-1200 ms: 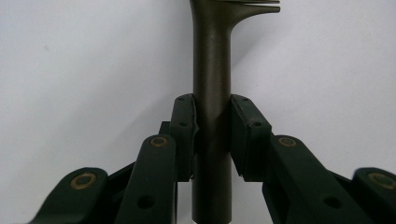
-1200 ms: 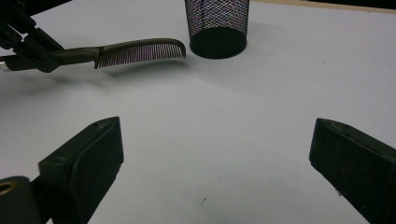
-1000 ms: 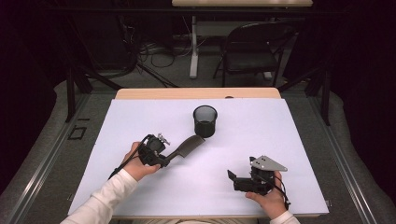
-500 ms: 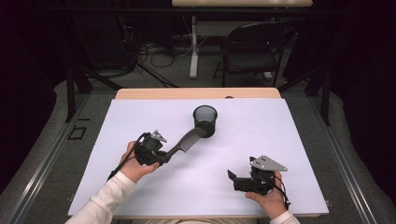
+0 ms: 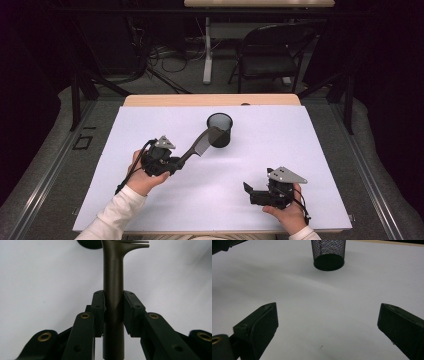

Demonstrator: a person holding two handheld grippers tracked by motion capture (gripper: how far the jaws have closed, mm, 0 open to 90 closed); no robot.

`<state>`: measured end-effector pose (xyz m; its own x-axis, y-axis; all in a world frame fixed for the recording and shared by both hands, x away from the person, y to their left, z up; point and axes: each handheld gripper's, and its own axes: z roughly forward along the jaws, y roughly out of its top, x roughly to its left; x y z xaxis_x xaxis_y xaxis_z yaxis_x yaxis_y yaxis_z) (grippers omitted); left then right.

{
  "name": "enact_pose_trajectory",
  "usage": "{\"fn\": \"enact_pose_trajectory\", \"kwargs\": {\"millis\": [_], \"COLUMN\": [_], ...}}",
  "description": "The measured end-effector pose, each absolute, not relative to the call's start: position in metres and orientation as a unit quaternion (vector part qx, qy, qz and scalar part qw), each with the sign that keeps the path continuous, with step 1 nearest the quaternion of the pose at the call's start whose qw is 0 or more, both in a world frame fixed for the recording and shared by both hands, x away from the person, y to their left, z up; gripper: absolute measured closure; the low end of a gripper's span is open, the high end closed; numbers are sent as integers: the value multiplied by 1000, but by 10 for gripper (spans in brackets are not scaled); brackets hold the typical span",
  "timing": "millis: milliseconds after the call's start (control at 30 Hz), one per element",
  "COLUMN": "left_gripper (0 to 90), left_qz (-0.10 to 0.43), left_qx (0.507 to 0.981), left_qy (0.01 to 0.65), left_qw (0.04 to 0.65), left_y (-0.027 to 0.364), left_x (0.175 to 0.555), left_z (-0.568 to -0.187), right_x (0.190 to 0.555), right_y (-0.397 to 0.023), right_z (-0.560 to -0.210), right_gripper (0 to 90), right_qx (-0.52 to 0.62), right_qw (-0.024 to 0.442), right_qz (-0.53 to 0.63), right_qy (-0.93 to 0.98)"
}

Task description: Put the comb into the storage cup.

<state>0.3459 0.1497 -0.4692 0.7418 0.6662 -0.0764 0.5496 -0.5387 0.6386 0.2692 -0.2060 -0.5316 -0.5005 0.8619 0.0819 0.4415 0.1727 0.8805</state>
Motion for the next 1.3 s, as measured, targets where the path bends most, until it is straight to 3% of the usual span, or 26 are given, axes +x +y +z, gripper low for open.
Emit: {"fn": "enact_pose_trajectory", "kwargs": {"millis": [1300], "left_gripper": [723], "left_qz": [152], "left_qx": [812], "left_qy": [342], "left_qw": [447], "left_y": [141], "left_x": [327], "left_z": [-470], "right_x": [269], "right_y": [-207], "right_z": [-532], "right_gripper": [33], "right_qx": [445], "right_qw": [225], "right_qz": [458], "right_qy": [736]}}
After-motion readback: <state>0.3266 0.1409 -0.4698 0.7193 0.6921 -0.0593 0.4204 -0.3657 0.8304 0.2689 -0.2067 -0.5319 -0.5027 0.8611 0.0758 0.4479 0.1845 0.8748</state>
